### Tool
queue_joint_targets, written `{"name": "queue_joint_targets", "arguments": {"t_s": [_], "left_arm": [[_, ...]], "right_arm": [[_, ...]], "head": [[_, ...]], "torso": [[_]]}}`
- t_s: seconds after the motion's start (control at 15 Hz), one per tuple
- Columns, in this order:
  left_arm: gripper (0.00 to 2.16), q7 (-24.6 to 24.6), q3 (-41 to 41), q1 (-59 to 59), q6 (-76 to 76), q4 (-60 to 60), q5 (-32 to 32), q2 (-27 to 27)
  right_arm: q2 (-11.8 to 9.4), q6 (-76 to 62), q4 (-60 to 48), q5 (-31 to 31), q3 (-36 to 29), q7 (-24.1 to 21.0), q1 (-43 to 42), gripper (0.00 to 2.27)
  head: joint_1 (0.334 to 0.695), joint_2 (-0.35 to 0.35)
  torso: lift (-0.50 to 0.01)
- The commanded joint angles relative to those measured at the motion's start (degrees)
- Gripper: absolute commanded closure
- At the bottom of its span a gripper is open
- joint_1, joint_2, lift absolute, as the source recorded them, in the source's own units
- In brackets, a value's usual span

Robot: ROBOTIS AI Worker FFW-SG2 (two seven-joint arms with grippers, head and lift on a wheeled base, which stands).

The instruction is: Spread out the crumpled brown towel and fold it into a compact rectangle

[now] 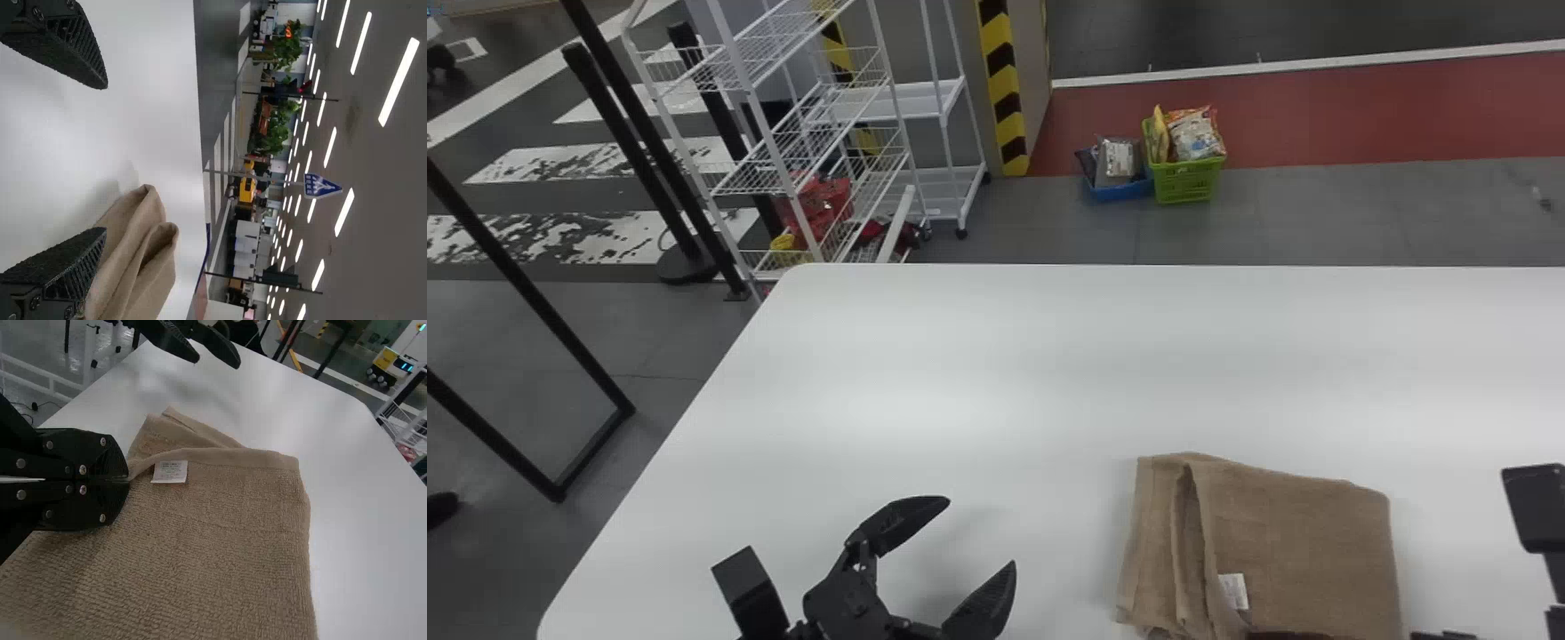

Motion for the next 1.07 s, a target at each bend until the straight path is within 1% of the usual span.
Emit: {"name": "queue_joint_targets", "arguments": {"t_s": [0.0,0.07,0.13,0.27,0.4,0.47,0.53,0.6,0.67,0.8,0.93,1.0], "left_arm": [[0.04,0.0,-0.1,0.0,0.0,0.0,-0.1,-0.1],[0.04,0.0,-0.1,0.0,0.0,0.0,-0.1,-0.1],[0.04,-0.1,-0.1,0.1,0.0,0.0,-0.1,-0.1],[0.04,-0.2,-0.2,0.0,0.1,0.0,-0.1,-0.1],[0.04,-0.3,-0.2,0.0,0.0,0.0,-0.1,-0.1],[0.04,-0.3,-0.2,0.0,0.1,0.0,-0.1,-0.1],[0.04,-0.2,-0.3,0.0,0.0,0.0,-0.1,-0.1],[0.04,-0.2,-0.5,0.0,0.0,0.0,-0.1,-0.1],[0.05,-0.2,-0.7,0.0,0.1,-0.1,-0.2,-0.1],[0.06,-0.2,-0.7,0.0,0.5,-0.4,-0.3,-0.1],[0.06,-0.1,-0.5,0.0,0.8,-0.4,-0.4,-0.1],[0.06,-0.1,-0.5,0.0,0.8,-0.4,-0.4,-0.1]], "right_arm": [[0.1,0.1,-0.1,0.6,-3.3,0.4,-1.2,1.93],[0.1,0.1,0.2,0.9,-4.1,0.3,-2.0,1.93],[0.1,0.1,1.1,1.0,-5.1,0.4,-2.9,1.93],[-0.6,0.1,2.9,2.1,-7.3,0.4,-5.0,1.93],[-2.3,0.1,5.6,2.3,-9.7,0.7,-7.7,1.91],[-2.3,0.1,6.3,1.4,-10.5,1.8,-7.9,1.91],[-2.3,0.1,6.6,0.0,-10.8,3.9,-7.6,1.87],[-2.3,0.1,6.6,-1.4,-10.7,4.6,-7.1,1.86],[-2.1,0.1,6.5,-2.7,-10.2,5.7,-6.7,1.86],[-1.8,0.1,5.4,-5.0,-8.6,6.0,-5.7,1.86],[-1.7,0.1,3.5,-6.2,-5.4,6.6,-4.5,1.86],[-1.3,0.1,2.8,-7.0,-4.5,8.0,-4.1,1.86]], "head": [[0.695,0.223],[0.695,0.195],[0.695,0.181],[0.695,0.154],[0.695,0.112],[0.695,0.092],[0.695,0.077],[0.695,0.066],[0.695,0.069],[0.695,0.086],[0.695,0.111],[0.695,0.129]], "torso": [[-0.127],[-0.127],[-0.127],[-0.127],[-0.127],[-0.127],[-0.127],[-0.127],[-0.127],[-0.127],[-0.127],[-0.127]]}}
